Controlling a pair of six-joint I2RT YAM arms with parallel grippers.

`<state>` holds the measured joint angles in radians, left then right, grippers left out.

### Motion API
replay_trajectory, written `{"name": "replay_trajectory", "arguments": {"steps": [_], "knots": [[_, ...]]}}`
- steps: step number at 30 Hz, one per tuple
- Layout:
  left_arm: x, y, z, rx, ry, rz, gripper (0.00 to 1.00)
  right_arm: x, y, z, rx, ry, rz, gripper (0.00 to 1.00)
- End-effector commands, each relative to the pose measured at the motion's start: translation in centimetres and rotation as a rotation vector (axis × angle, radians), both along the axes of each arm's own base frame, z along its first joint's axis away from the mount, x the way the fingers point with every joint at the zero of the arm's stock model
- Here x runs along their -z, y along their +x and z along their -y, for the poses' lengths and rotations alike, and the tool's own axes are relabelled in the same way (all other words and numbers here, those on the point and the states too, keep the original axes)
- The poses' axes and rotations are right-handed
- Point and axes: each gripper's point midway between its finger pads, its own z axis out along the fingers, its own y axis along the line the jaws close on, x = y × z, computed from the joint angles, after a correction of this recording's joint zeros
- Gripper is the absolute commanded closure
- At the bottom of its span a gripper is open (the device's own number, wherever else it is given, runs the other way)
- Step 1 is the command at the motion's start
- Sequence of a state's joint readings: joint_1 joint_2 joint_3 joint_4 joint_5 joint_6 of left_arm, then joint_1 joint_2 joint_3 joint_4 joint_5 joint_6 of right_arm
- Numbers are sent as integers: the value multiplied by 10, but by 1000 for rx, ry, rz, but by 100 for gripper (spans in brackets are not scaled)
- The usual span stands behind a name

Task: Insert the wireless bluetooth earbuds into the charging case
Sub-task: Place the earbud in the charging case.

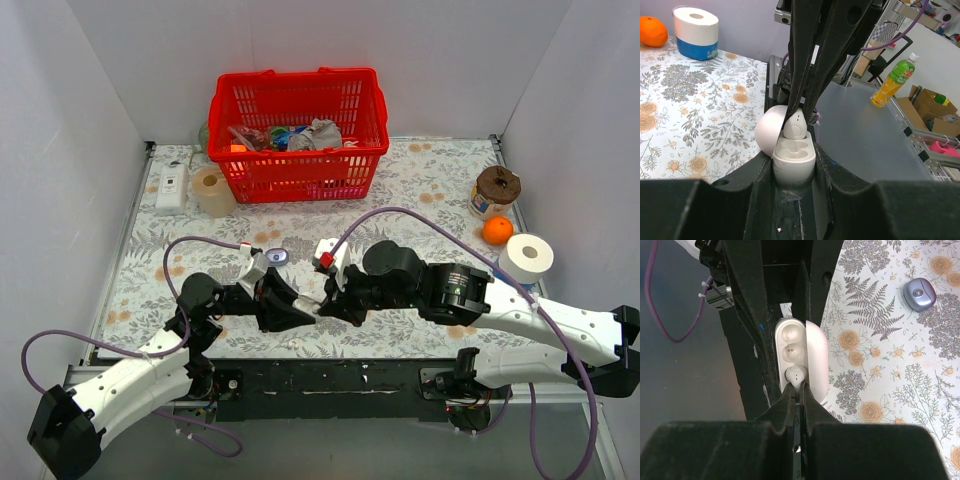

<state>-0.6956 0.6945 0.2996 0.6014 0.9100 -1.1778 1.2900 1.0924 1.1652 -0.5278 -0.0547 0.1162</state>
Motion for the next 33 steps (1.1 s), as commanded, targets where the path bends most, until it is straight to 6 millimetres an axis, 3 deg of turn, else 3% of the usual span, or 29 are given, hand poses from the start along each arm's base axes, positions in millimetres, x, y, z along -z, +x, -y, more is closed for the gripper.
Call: {"name": "replay_trajectory", "arguments": {"steps": [1,8,18,33], "knots": [[-32,8,-3,-71,-106,90,100,9,-10,2,-20,-41,-23,99],[-35,2,-4,-43,-124,80,100,18,-19,8,-68,-92,-2,99],[-44,-20,-8,80,-185,50,100,0,-25,19,-129,-65,62,99],[-53,-15,-5,68,-197,62,100,11,-26,27,-135,-144,59,99]]}}
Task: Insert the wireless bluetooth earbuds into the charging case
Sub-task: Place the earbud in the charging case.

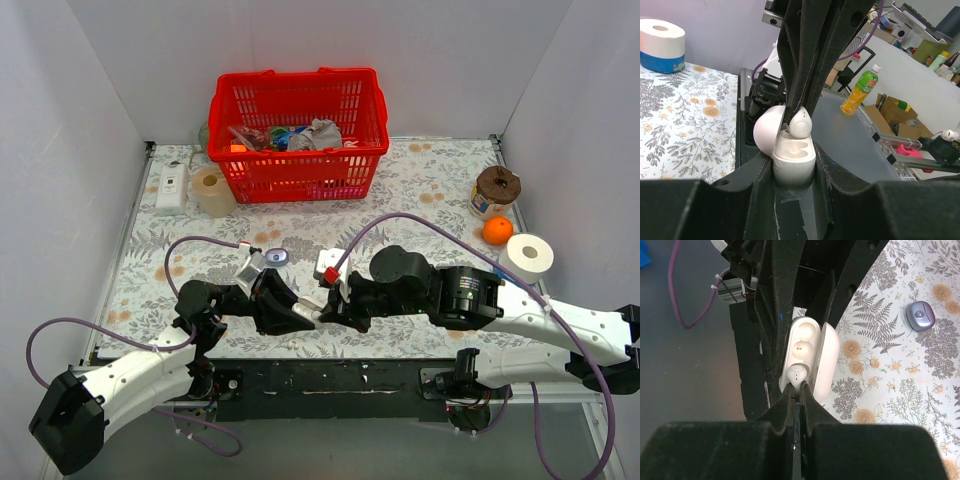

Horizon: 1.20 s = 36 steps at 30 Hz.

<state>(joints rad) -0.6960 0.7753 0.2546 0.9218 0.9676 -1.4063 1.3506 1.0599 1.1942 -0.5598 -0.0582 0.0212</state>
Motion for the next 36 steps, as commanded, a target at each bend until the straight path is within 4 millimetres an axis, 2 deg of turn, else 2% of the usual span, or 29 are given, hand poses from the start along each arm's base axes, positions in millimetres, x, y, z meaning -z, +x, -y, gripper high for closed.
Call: {"name": "replay_trajectory", "arguments": {"steps": [1,6,14,18,21,33,36], "knots": [[-38,1,-4,-43,-115,123,100,27,-7,22,-18,-169,-19,99],[-40,2,-4,-51,-114,142,100,32,-1,20,8,-210,-12,99],[-39,2,-5,-61,-110,158,100,29,9,16,52,-232,16,99],[-36,4,-4,-70,-97,160,100,25,13,15,72,-231,23,81],[-35,4,-5,-74,-96,161,100,18,16,12,91,-207,26,71],[-27,8,-4,-90,-80,151,100,-9,25,3,156,-118,37,55],[-23,15,-4,-135,-61,155,100,-43,32,14,221,-16,57,52]]}}
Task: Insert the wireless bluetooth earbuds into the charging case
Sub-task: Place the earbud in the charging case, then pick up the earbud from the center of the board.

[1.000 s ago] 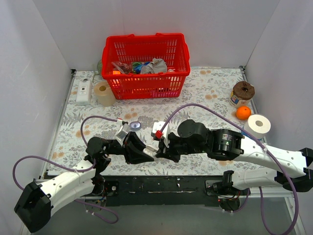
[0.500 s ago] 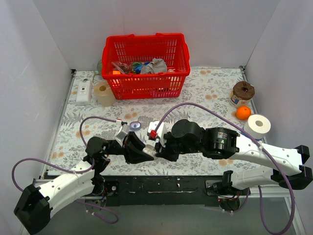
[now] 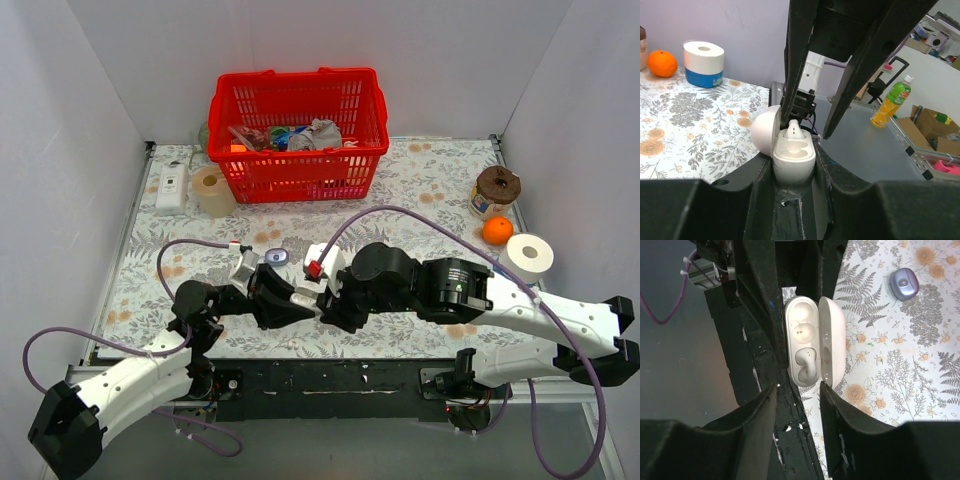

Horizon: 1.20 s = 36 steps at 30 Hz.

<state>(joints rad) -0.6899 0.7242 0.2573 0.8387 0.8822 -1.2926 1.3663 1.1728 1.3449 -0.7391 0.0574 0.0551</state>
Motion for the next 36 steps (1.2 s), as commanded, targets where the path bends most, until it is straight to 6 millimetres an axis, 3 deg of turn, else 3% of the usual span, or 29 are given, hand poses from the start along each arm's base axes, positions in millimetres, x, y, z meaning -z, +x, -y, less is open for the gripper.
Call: {"name": "replay_trajectory", "arguments": {"steps": [1,2,4,5,7,8,10,11,12,14,17,20,21,23,25,30,32,36], "knots": [[-19,1,-4,-42,-34,97,100,-58,22,17,139,162,83,51],[-23,5,-6,-82,-46,106,100,-67,26,31,183,202,101,50],[-12,14,-6,-134,-7,101,100,-66,29,40,230,241,89,47],[-17,17,-9,-173,-17,110,100,-43,29,48,249,206,81,47],[-10,22,-12,-213,17,96,100,-15,27,48,264,174,41,46],[-14,24,-16,-250,4,107,100,17,23,49,255,117,15,47],[-12,26,-21,-286,27,83,100,48,19,46,260,94,-27,47],[-12,28,-24,-309,32,89,100,52,19,38,255,125,-41,48],[-11,29,-29,-343,41,72,100,84,17,41,260,75,-55,49],[-15,30,-35,-378,39,66,100,104,16,29,257,82,-77,51],[-14,27,-44,-410,51,42,100,152,9,25,242,1,-131,57],[-19,25,-50,-431,41,43,100,177,2,13,219,-11,-177,63],[-21,24,-51,-432,34,46,100,171,3,0,213,50,-188,64],[-28,21,-54,-434,19,58,100,176,3,-11,211,76,-197,64],[-31,20,-55,-439,15,61,100,174,6,-25,206,112,-199,58],[-46,15,-63,-461,-10,86,100,180,17,-61,203,77,-182,51],[-42,14,-65,-468,10,77,100,193,22,-66,210,40,-182,50],[-49,11,-73,-493,-2,90,100,199,32,-74,226,40,-193,51]]}}
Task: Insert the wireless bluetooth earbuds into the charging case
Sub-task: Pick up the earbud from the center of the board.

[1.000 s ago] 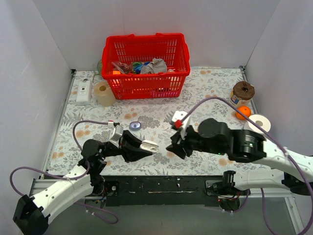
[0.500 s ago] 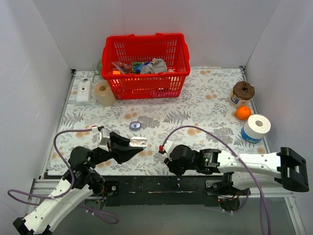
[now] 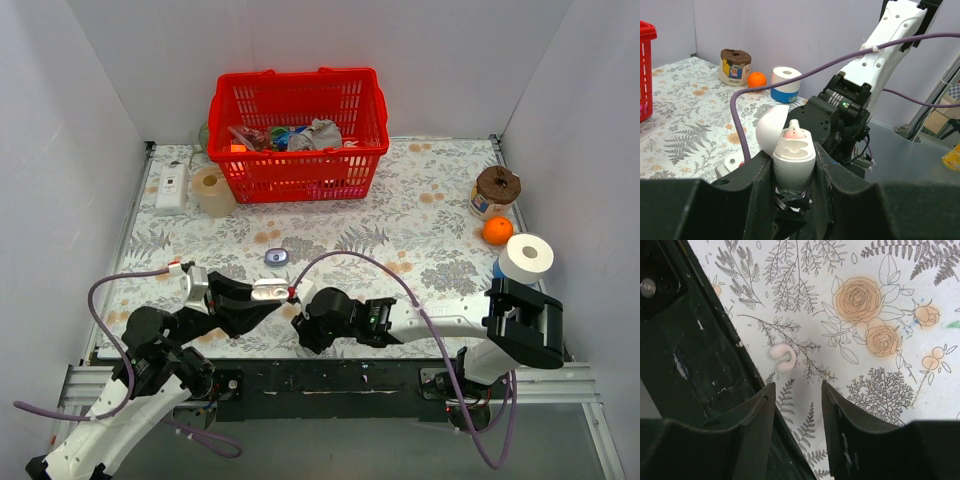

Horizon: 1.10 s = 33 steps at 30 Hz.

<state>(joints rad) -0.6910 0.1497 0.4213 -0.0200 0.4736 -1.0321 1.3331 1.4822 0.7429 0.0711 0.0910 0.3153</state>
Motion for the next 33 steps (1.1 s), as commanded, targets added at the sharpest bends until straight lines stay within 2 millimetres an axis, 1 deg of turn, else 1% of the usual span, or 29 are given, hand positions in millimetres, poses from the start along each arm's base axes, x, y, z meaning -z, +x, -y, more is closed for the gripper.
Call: {"name": "replay_trajectory", "arguments": {"steps": [1,2,5,6,7,8,9,10,11,13,15,19,21,23,30,33], "knots": [[-15,-4,-11,-43,-9,31,100,-18,17,-25,18,96,14,51],[-13,-3,-12,-49,-5,25,100,-14,16,-25,9,87,5,51],[-13,-3,-15,-64,-7,30,100,-6,11,-28,-29,74,-17,57],[-14,-3,-16,-66,-8,32,100,-4,9,-28,-34,71,-19,64],[-14,-3,-16,-71,-8,33,100,-3,8,-26,-36,72,-22,68],[-15,-3,-17,-71,-10,37,100,-4,3,-26,-55,91,-39,72],[-15,-3,-17,-71,-11,38,100,-10,1,-29,-57,127,-39,79],[-16,-3,-17,-73,-11,39,100,-12,-2,-24,-58,140,-44,84],[-18,-3,-18,-77,-14,43,100,-14,-4,-23,-61,151,-50,92],[-19,-4,-18,-78,-14,49,100,-15,-8,-20,-70,166,-62,99],[-18,-3,-18,-79,-12,47,100,-13,-16,-20,-108,162,-84,99],[-15,-2,-16,-73,-7,39,100,1,-29,-23,-160,137,-142,99],[-16,-3,-16,-69,-9,41,100,4,-31,-24,-169,138,-156,99],[-16,-3,-17,-70,-10,39,100,11,-34,-23,-169,120,-174,99],[-13,-3,-16,-67,-5,32,100,21,-30,-23,-142,97,-180,99],[-13,-3,-16,-67,-5,33,100,26,-23,-23,-120,99,-184,99]]}}
